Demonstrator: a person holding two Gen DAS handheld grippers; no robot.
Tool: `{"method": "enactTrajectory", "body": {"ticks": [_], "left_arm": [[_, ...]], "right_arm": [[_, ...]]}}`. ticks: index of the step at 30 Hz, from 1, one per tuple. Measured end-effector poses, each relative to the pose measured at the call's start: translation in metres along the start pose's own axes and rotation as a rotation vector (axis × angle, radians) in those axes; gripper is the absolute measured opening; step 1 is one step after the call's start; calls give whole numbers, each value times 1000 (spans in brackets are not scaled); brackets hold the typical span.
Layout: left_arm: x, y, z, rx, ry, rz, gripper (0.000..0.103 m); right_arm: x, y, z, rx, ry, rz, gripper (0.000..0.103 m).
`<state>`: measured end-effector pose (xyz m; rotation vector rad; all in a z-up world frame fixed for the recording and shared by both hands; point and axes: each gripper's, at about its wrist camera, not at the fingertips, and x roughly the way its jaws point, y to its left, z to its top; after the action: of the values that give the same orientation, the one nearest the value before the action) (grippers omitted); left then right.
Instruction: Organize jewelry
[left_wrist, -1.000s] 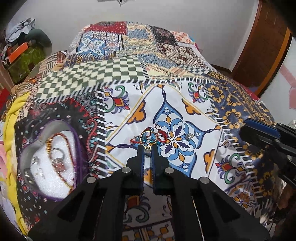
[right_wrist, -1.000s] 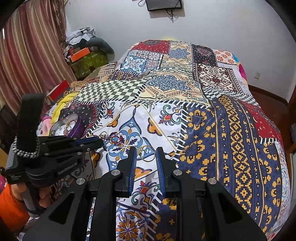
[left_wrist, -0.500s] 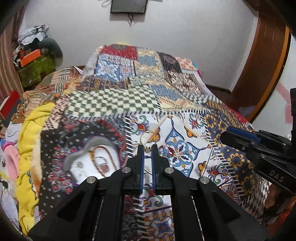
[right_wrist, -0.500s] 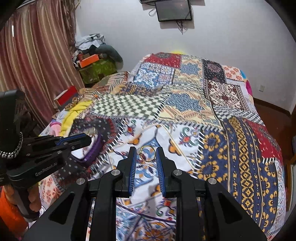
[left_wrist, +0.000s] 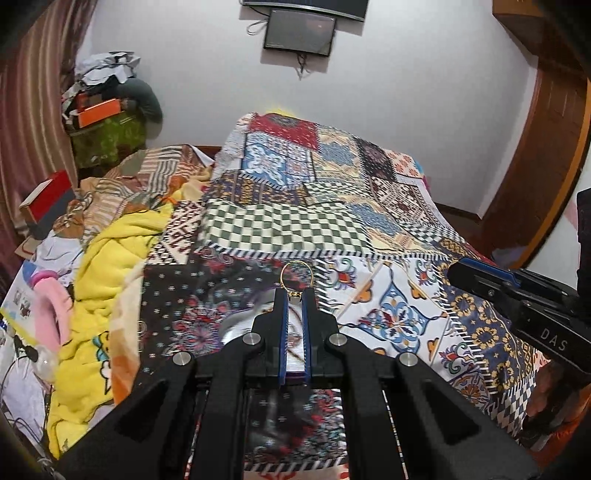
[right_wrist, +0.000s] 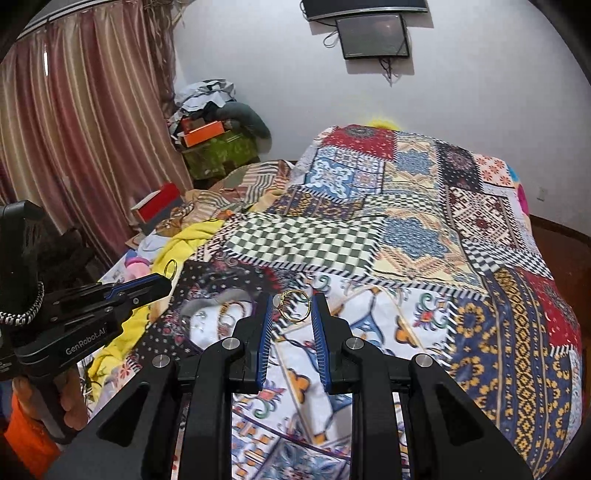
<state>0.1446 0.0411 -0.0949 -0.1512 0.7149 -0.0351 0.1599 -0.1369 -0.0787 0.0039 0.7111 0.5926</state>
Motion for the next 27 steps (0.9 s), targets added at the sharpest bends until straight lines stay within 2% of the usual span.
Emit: {"method": "enactTrajectory", "body": {"ticks": [10,27], "left_arm": [[-5,30,-6,-28,-11,32,5],[31,43,-24,-65,62,-3,5]], "right_arm": [[28,33,5,-45,31,61,19],[83,59,-8,-95,156,116,19]]}}
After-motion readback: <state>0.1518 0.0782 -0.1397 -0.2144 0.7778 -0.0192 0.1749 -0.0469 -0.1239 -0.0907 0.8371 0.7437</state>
